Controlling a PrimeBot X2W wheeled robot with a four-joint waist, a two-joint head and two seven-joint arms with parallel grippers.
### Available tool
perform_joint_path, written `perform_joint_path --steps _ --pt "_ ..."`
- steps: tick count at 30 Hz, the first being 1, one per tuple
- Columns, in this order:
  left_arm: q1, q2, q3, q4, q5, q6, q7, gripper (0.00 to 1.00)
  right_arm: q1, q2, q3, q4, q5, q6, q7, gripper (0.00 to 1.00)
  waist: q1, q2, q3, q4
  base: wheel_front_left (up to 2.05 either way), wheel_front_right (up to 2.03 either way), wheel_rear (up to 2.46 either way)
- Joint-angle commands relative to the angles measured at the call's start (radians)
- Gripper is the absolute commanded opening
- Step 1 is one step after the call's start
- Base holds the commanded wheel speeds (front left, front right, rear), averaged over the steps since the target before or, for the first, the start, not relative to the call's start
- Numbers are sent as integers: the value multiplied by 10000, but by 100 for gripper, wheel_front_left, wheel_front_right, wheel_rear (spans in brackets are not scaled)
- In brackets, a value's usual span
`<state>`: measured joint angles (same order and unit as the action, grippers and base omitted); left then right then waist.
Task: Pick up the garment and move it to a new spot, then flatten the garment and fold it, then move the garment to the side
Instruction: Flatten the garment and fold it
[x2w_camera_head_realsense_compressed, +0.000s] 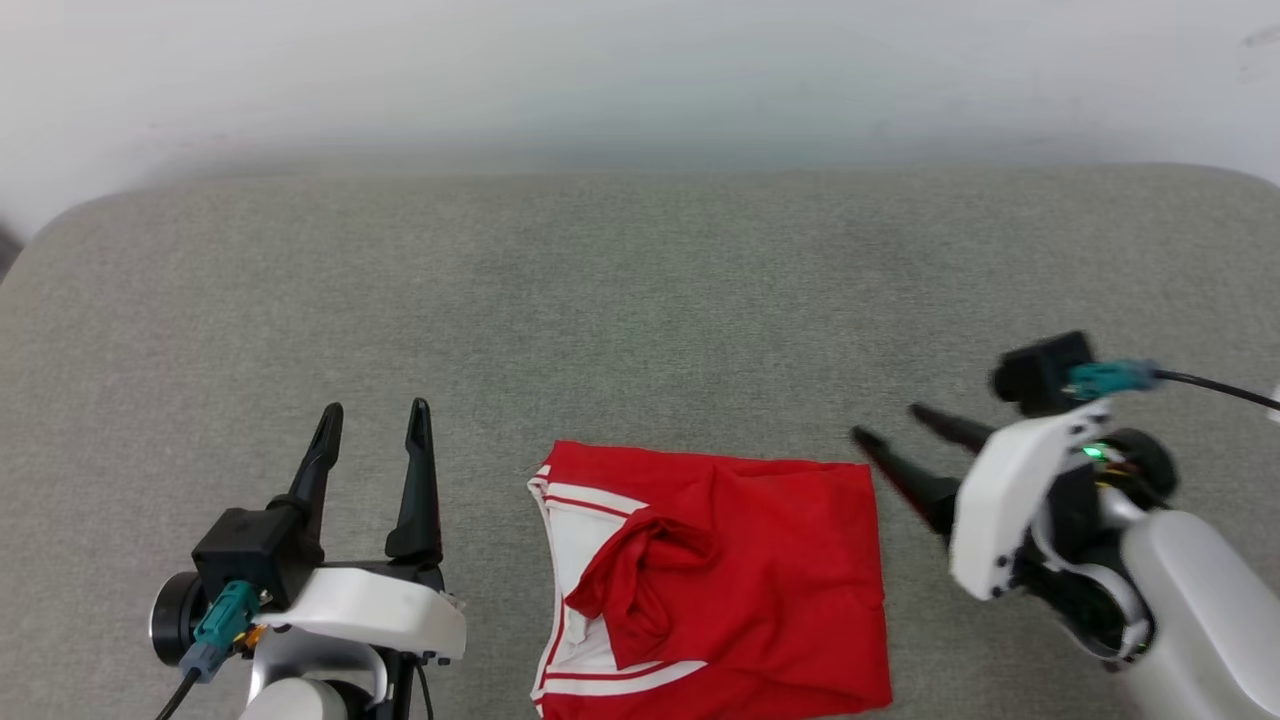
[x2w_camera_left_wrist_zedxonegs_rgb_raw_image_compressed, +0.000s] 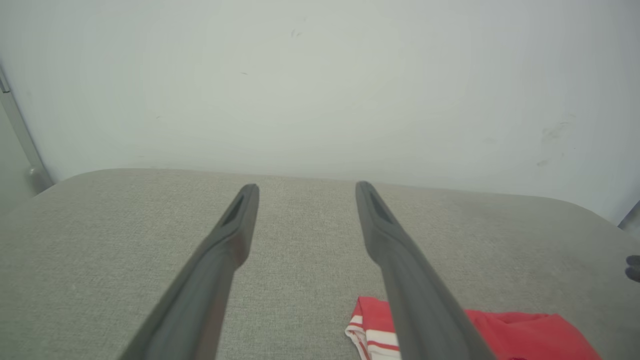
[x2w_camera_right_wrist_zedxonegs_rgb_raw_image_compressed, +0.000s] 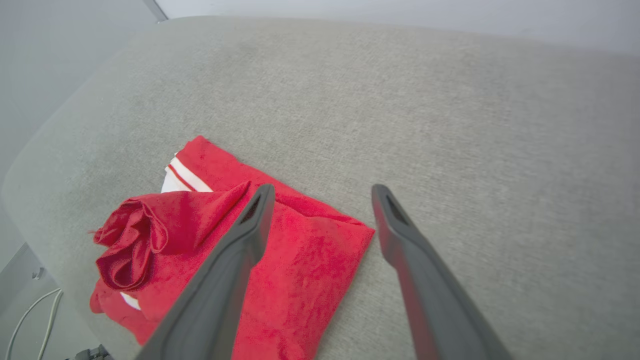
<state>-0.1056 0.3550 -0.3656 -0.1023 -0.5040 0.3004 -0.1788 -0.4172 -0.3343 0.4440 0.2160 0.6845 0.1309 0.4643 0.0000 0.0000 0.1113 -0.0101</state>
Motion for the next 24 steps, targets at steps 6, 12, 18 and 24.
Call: perform_joint_path --steps 6,12,18,24 --pt "369 103 170 137 -99 122 -128 100 1353 -93 -2321 -772 -1844 -3 -1791 100 0 0 -148 -393 0 0 0" --pt "635 171 336 396 -249 158 -254 100 2449 579 -4142 -1720 -2699 -4 -3596 100 0 0 -352 -652 0 0 0" --pt "914 202 386 672 -251 186 -399 100 3348 1111 -4461 -2351 -2969 -4 -4822 100 0 0 -693 -739 0 0 0" --pt "1246 181 338 818 -170 209 -543 100 3994 1409 -4414 -2611 -3393 -4 -5132 100 0 0 -920 -684 0 0 0"
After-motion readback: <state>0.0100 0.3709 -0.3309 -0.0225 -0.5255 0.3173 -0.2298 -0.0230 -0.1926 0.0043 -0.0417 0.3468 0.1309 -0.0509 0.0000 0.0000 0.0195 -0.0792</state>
